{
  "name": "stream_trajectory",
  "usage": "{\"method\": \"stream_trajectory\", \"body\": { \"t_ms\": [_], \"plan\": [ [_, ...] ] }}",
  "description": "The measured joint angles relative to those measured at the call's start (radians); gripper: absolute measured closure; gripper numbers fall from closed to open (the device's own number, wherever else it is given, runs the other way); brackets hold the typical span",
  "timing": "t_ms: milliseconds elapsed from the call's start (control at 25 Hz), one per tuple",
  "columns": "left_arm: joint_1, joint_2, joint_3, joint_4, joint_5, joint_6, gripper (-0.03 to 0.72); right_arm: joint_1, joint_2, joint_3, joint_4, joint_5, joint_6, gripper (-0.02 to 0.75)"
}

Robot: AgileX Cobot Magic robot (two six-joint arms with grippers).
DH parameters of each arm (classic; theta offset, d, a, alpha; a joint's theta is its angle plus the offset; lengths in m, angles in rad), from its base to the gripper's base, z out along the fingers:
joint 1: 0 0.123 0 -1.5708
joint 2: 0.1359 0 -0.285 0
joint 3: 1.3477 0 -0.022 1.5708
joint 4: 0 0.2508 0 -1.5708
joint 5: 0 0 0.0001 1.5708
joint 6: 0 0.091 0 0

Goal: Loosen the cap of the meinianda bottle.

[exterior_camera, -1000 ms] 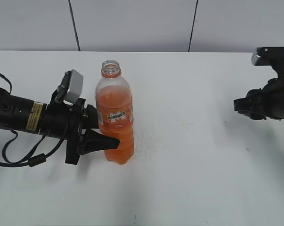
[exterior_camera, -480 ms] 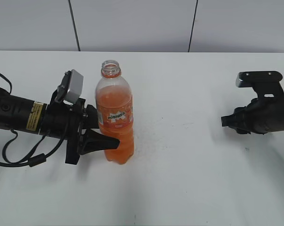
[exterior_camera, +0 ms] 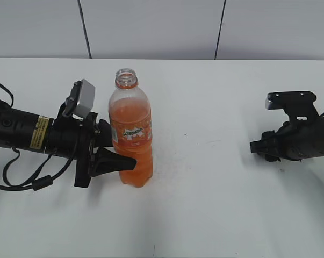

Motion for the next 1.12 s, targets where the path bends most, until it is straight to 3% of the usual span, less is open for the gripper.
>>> {"method": "stream_trajectory", "body": {
  "t_ms": [120,240,480,680,840,1120],
  "plan": [
    [0.000,0.000,0.000,0.000,0.002,0.000,0.323,0.000,0.000,0.000,-0.002,0.008,0.000,0.197],
    [0.000,0.000,0.000,0.000,0.003,0.000,0.323,0.000,-0.001,0.000,-0.005,0.023,0.000,0.125],
    [0.000,0.000,0.000,0.000,0.003,0.000,0.321,0.000,-0.049,0.001,-0.007,0.109,0.001,0.119],
    [0.012,0.004,0.002,0.044,0.055,-0.015,0.221,0.000,-0.147,0.001,-0.007,0.152,0.001,0.127],
    [0.043,0.010,0.004,0.120,0.091,-0.038,0.151,0.000,-0.200,0.001,-0.020,0.188,0.001,0.140],
    [0.139,-0.011,0.004,0.210,0.094,-0.107,0.143,0.000,-0.325,0.001,-0.020,0.231,0.001,0.141]
  ]
}}
